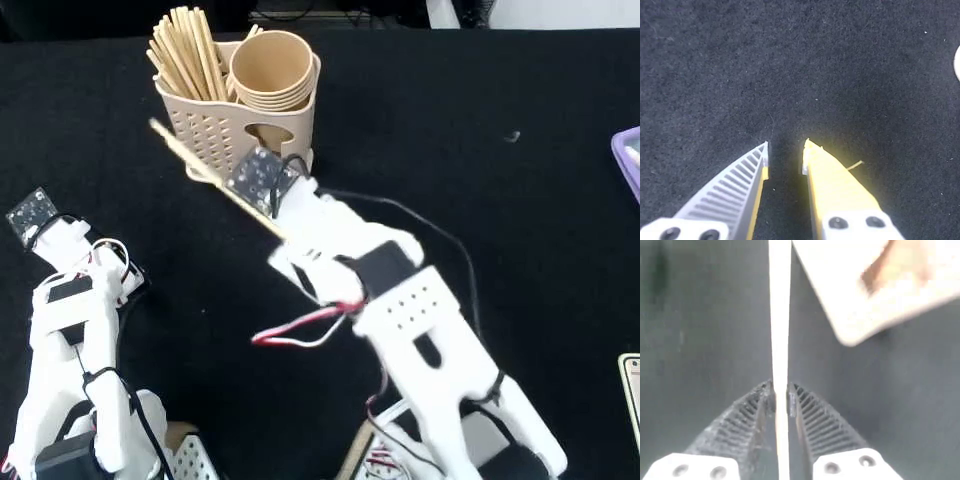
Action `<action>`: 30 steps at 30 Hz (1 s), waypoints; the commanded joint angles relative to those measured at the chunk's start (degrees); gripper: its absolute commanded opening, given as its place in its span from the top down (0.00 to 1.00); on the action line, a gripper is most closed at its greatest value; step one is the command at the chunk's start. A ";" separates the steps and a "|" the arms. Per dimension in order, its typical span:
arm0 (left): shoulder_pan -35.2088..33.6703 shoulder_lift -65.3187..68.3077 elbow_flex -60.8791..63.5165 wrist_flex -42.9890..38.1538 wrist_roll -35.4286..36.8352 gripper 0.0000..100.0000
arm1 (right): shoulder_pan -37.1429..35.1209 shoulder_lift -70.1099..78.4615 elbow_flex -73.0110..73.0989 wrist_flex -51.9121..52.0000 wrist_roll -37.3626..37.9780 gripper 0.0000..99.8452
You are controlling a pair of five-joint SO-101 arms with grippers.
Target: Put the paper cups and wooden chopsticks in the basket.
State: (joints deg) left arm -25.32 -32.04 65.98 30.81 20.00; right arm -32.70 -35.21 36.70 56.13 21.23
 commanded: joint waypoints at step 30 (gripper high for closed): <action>-0.31 -1.49 -0.66 -0.88 0.26 0.88 | 0.00 54.11 -58.33 -45.63 -11.08 0.99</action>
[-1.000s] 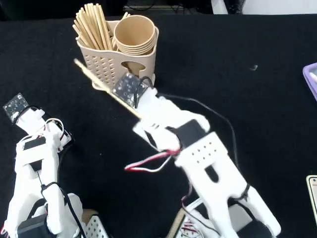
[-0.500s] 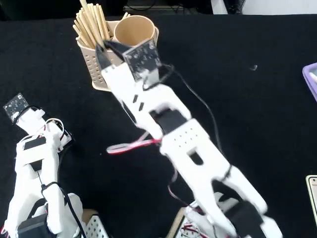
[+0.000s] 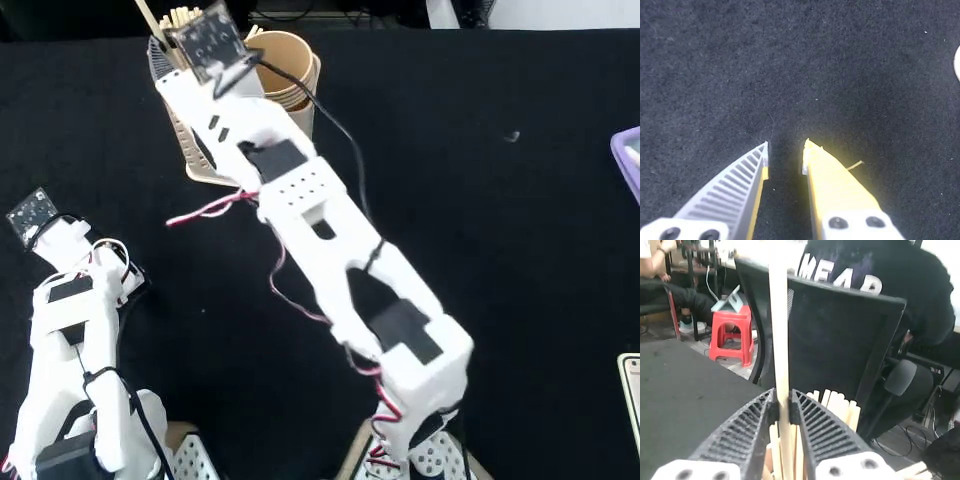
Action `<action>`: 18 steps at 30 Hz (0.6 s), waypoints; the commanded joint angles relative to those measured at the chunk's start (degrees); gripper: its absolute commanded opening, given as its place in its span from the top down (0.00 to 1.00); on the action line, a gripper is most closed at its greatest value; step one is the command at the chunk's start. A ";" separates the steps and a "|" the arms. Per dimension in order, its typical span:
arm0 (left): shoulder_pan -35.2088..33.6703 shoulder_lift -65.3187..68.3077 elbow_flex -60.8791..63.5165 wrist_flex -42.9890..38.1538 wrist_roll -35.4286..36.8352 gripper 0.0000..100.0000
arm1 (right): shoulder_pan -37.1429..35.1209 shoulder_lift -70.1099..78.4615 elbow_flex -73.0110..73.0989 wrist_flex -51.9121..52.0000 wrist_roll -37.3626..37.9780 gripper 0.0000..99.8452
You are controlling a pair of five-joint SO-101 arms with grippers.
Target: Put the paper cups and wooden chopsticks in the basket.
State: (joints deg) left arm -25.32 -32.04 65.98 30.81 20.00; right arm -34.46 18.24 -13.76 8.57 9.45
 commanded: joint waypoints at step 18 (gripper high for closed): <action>-0.31 -1.49 -0.66 -0.88 0.26 0.88 | 1.85 1.36 -12.70 10.37 0.53 0.89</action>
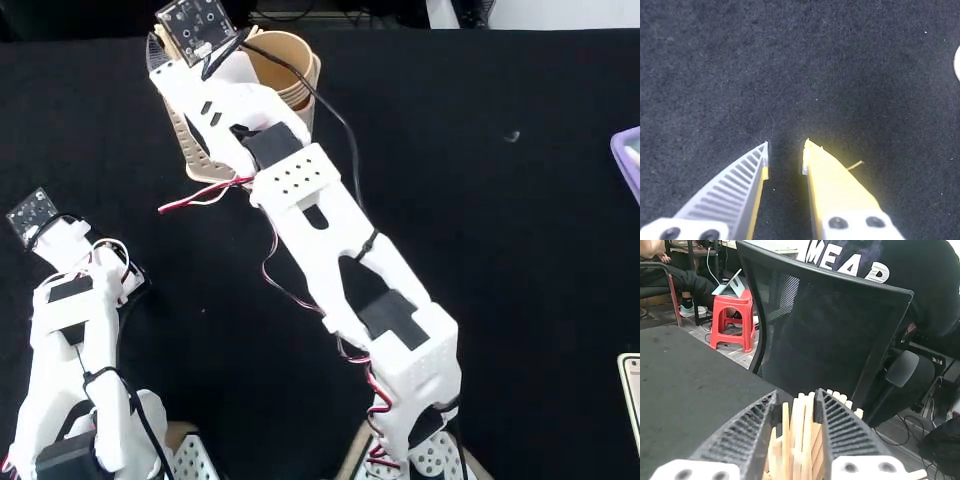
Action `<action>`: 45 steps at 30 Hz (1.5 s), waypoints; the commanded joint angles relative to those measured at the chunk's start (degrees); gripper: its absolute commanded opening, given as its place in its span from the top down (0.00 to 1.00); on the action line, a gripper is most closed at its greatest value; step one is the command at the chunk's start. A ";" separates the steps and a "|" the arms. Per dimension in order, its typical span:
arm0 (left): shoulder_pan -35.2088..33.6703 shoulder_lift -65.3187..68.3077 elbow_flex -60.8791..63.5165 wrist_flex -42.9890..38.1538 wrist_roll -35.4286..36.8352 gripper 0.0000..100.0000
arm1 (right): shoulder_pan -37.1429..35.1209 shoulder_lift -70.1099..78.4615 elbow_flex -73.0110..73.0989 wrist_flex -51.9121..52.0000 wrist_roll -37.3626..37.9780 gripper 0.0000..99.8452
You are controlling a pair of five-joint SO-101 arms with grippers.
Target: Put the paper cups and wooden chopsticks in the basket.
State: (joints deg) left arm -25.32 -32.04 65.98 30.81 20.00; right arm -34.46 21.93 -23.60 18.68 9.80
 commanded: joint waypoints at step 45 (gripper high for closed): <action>11.03 -71.47 26.77 15.74 -13.10 0.97 | 31.12 -64.22 77.58 27.87 -15.65 0.99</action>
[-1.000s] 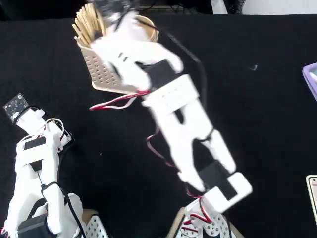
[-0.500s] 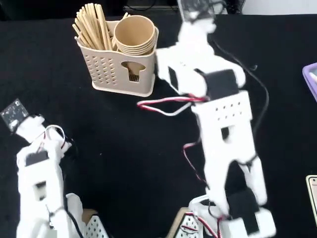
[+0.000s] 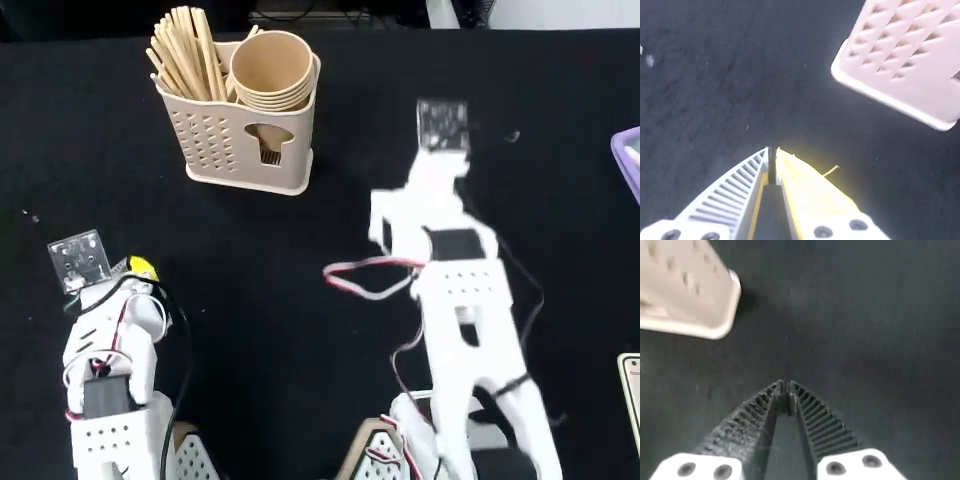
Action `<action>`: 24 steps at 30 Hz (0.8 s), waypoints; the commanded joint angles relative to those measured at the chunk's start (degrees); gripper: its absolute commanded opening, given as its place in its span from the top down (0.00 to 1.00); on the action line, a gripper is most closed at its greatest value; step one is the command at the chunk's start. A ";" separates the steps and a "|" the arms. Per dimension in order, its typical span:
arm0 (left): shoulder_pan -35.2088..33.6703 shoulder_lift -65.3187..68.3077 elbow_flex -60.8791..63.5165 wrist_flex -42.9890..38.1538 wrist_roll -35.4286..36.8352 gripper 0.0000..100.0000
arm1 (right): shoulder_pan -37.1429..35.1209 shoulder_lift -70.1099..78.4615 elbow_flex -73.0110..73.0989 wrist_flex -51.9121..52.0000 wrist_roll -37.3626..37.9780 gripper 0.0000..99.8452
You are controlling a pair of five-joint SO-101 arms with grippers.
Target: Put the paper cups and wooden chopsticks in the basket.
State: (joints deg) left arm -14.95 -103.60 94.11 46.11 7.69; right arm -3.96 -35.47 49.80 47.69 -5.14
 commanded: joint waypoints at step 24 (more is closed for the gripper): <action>1.63 -1.05 -2.24 17.05 -16.18 0.97 | 0.97 -69.67 37.67 27.08 1.67 0.99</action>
State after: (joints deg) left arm -10.73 -104.31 94.99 58.24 -7.69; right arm -3.96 -103.08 85.32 74.24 -4.18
